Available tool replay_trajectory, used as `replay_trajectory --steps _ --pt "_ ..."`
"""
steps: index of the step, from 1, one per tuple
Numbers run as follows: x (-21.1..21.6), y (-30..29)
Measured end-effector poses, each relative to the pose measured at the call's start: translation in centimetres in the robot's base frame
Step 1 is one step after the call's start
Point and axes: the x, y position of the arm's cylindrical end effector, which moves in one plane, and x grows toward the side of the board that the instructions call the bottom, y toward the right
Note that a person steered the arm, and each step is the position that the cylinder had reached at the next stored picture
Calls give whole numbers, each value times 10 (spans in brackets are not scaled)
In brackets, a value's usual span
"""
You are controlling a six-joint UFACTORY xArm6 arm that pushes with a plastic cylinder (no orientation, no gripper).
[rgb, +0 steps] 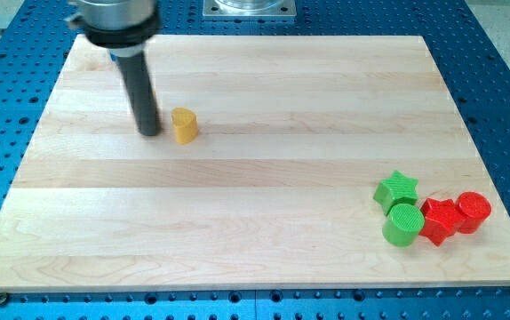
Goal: Move the yellow hexagon into the group blocks
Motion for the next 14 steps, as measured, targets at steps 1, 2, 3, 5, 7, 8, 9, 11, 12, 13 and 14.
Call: replay_trajectory --steps 1,2,3,5,7,8,9,11,12,13,14 --pt "5 -11" --pt "-23 -6" --pt "-64 27" --pt "-118 4" --pt "-63 155" --pt "-5 221" --pt "18 221" --pt "-1 221" --pt "-28 211" --pt "-28 211" --pt "36 265"
